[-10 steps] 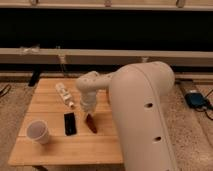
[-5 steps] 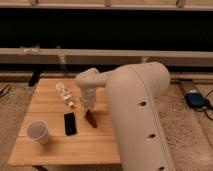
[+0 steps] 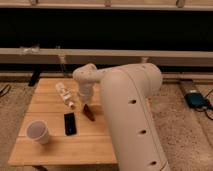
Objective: Drag the pepper across the table
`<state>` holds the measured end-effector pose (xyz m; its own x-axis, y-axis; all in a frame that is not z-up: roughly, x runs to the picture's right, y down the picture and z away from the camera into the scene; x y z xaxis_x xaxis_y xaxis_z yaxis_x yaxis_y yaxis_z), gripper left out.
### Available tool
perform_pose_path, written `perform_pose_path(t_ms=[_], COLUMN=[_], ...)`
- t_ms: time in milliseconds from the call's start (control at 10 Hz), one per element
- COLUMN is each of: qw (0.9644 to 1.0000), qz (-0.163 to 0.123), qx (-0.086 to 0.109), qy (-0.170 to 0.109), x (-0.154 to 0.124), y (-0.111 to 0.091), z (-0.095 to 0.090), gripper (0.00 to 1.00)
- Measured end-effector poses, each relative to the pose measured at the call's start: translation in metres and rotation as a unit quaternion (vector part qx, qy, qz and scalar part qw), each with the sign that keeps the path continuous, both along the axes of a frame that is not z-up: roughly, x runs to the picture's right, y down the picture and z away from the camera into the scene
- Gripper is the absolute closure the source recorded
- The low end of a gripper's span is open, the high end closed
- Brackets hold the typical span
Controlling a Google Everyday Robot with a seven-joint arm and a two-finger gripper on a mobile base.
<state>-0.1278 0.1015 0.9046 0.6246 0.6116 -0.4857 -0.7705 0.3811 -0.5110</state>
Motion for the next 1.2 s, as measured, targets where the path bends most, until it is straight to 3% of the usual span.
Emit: perform_pose_path(t_ms=[100, 400, 700, 1200], qw=[1.0000, 0.9996, 0.9989, 0.9988], qz=[-0.003, -0.015, -0.009, -0.009], qx=[0.006, 0.020, 0.034, 0.034], qy=[-0.003, -0.010, -0.032, -0.034], x=[0.001, 0.002, 0.008, 0.004], y=[-0.006, -0.017, -0.024, -0.023], z=[0.004, 0.010, 0.014, 0.014], gripper=[0.46, 0.21, 0.20, 0.20])
